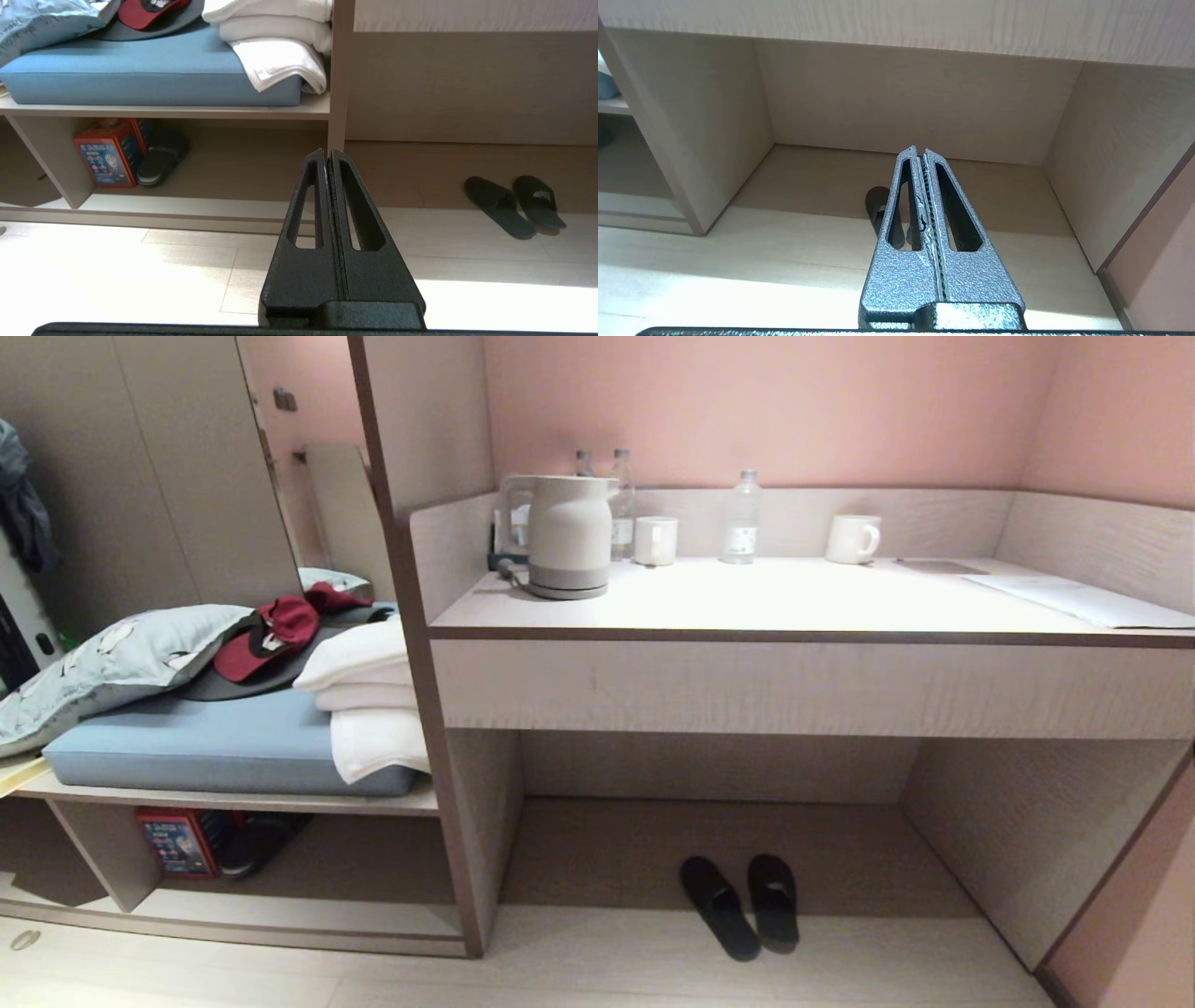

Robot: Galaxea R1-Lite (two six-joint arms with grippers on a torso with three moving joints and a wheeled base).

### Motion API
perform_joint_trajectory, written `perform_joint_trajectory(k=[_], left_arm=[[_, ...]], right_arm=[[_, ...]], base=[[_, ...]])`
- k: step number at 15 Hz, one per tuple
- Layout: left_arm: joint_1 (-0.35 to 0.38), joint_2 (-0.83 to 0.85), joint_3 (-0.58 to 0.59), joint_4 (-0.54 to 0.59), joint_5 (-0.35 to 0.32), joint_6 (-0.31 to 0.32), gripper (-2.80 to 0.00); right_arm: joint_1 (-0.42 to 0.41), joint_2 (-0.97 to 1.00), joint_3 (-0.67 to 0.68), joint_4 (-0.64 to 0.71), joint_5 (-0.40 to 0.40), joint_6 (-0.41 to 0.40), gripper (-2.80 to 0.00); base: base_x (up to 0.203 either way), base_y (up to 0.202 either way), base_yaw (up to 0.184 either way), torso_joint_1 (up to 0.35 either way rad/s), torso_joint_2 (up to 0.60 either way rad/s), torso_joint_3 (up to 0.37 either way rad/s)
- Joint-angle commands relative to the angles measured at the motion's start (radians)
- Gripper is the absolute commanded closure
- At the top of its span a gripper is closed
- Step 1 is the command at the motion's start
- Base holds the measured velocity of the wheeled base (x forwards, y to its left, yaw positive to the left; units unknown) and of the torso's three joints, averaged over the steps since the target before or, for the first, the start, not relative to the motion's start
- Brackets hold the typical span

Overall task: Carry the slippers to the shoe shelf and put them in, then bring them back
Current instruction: Pick up the slippers on the floor

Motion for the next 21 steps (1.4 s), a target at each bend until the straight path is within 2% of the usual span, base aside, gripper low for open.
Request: perform_joint_trajectory(k=[1, 21], left_arm=[[0.0, 0.0, 0.0, -0.001, 0.0, 0.0, 0.0], [0.0, 0.002, 0.0, -0.001, 0.0, -0.003, 0.0]], right_arm=[[0.0, 0.0, 0.0, -0.001, 0.001, 0.0, 0.0], [0.0, 0.0, 0.0, -0.001, -0.001, 0.001, 0.0]], base=[[0.0, 0.0, 0.0, -0.036, 0.22, 0.183], [0.0, 0.0, 0.0, -0.001, 0.01, -0.003]])
